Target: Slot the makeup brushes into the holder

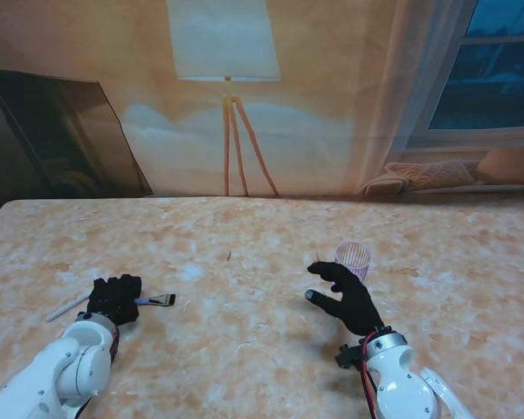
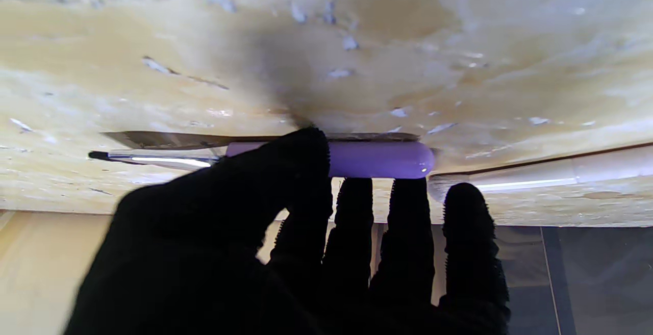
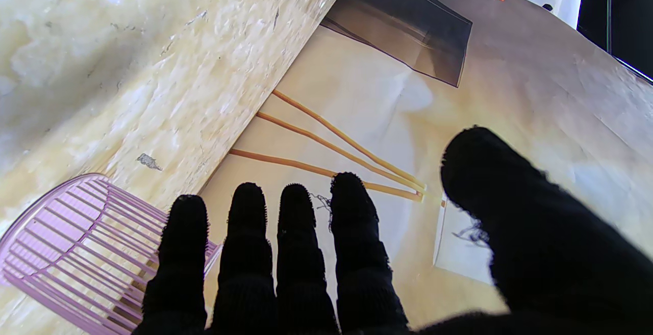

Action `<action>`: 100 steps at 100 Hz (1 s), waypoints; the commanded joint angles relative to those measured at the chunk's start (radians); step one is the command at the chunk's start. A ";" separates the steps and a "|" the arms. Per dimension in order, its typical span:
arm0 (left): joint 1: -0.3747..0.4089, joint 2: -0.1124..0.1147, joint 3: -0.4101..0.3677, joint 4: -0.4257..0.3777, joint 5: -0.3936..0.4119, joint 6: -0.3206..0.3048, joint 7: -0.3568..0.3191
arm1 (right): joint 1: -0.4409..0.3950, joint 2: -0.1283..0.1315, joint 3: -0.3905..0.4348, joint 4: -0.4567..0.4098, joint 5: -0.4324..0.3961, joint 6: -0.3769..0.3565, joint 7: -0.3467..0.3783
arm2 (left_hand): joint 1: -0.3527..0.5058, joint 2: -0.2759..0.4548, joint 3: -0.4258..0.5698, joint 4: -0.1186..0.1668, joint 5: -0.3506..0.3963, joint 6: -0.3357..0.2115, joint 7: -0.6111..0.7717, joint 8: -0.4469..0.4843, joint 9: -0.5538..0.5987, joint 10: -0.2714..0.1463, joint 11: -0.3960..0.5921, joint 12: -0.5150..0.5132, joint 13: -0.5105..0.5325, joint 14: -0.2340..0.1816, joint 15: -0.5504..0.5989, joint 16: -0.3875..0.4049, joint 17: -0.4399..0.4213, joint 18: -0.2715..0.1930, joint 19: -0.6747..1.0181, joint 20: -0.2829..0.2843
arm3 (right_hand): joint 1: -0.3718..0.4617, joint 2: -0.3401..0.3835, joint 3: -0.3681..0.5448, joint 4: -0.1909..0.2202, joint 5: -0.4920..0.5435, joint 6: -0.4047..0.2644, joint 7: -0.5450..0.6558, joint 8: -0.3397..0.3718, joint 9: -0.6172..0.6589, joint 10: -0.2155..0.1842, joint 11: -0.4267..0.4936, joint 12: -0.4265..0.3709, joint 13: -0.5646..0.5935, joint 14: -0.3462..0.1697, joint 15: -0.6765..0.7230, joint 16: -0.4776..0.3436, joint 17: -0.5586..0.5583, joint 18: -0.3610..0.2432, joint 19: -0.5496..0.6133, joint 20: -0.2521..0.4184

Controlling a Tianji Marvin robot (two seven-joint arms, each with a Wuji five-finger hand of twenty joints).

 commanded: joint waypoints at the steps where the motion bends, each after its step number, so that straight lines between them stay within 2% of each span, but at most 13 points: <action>1: 0.020 -0.003 -0.002 0.022 -0.001 -0.008 -0.005 | -0.005 -0.008 -0.005 0.000 0.001 0.000 0.013 | -0.005 -0.005 0.019 0.000 -0.013 -0.005 0.147 0.063 0.038 0.002 0.027 0.023 0.025 0.008 0.022 0.021 0.000 -0.009 0.019 0.018 | -0.033 0.021 0.008 -0.001 0.014 0.001 0.013 -0.004 0.013 -0.014 0.014 -0.187 0.004 -0.023 0.014 0.016 -0.010 -0.023 0.012 0.009; 22: 0.026 -0.006 -0.020 0.026 0.006 -0.049 0.039 | 0.000 -0.009 -0.009 0.004 0.002 -0.002 0.012 | -0.054 -0.033 0.100 -0.002 -0.008 -0.027 0.191 0.081 0.082 -0.001 0.048 0.031 0.073 0.007 0.042 0.024 0.038 -0.005 0.060 0.026 | -0.030 0.023 0.010 -0.003 0.013 0.003 0.014 -0.003 0.014 -0.013 0.016 -0.186 0.005 -0.023 0.016 0.016 -0.008 -0.024 0.014 0.010; 42: 0.028 -0.012 -0.029 0.034 -0.007 -0.077 0.091 | 0.000 -0.010 -0.010 0.004 0.005 -0.002 0.010 | -0.067 -0.064 0.157 -0.015 0.006 -0.054 0.226 0.083 0.193 0.015 0.095 0.044 0.196 0.033 0.102 0.032 0.148 0.018 0.184 0.072 | -0.030 0.028 0.009 -0.004 0.010 0.004 0.015 -0.003 0.018 -0.013 0.018 -0.185 0.007 -0.020 0.017 0.016 -0.004 -0.022 0.016 0.010; 55: 0.034 -0.017 -0.037 0.022 -0.022 -0.084 0.102 | -0.001 -0.009 -0.009 0.002 0.007 0.001 0.013 | -0.062 -0.072 0.169 -0.027 0.010 -0.100 0.239 0.114 0.310 0.018 0.070 0.190 0.299 0.049 0.159 0.033 0.247 0.033 0.267 0.090 | -0.019 0.029 0.013 -0.004 0.013 0.007 0.017 -0.002 0.019 -0.012 0.018 -0.185 0.010 -0.021 0.019 0.016 -0.002 -0.022 0.017 0.010; 63: 0.037 -0.020 -0.043 0.018 -0.032 -0.093 0.116 | 0.000 -0.009 -0.009 0.002 0.008 0.000 0.016 | -0.051 -0.063 0.153 -0.033 0.001 -0.139 0.242 0.129 0.408 0.006 0.066 0.238 0.376 0.050 0.214 0.050 0.326 0.040 0.326 0.102 | -0.009 0.028 0.015 -0.003 0.014 0.007 0.018 -0.002 0.019 -0.012 0.018 -0.185 0.011 -0.021 0.019 0.016 0.000 -0.022 0.019 0.010; 77: 0.044 -0.028 -0.055 0.003 -0.063 -0.110 0.137 | 0.003 -0.008 -0.011 0.004 0.009 0.000 0.018 | -0.023 -0.045 0.111 -0.031 -0.011 -0.178 0.241 0.129 0.525 -0.012 0.077 0.339 0.465 0.044 0.334 0.116 0.419 0.042 0.416 0.122 | -0.001 0.024 0.017 -0.002 0.016 0.007 0.019 -0.002 0.021 -0.013 0.018 -0.185 0.012 -0.019 0.020 0.015 0.003 -0.021 0.020 0.009; 86: 0.051 -0.033 -0.067 -0.010 -0.077 -0.130 0.155 | 0.004 -0.008 -0.012 0.005 0.014 0.002 0.021 | -0.011 -0.043 0.100 -0.028 -0.012 -0.198 0.244 0.137 0.560 -0.029 0.104 0.375 0.501 0.026 0.372 0.146 0.456 0.038 0.433 0.123 | 0.006 0.023 0.019 -0.001 0.019 0.007 0.020 -0.001 0.021 -0.010 0.018 -0.185 0.012 -0.018 0.019 0.015 0.001 -0.022 0.019 0.009; 100: 0.062 -0.046 -0.081 -0.034 -0.135 -0.157 0.184 | 0.008 -0.008 -0.014 0.007 0.014 0.001 0.023 | 0.009 -0.044 0.091 -0.023 -0.009 -0.207 0.244 0.138 0.570 -0.030 0.121 0.397 0.519 0.023 0.389 0.189 0.480 0.040 0.440 0.131 | 0.009 0.022 0.019 -0.001 0.021 0.007 0.020 -0.001 0.022 -0.010 0.017 -0.186 0.013 -0.019 0.020 0.015 0.002 -0.021 0.020 0.008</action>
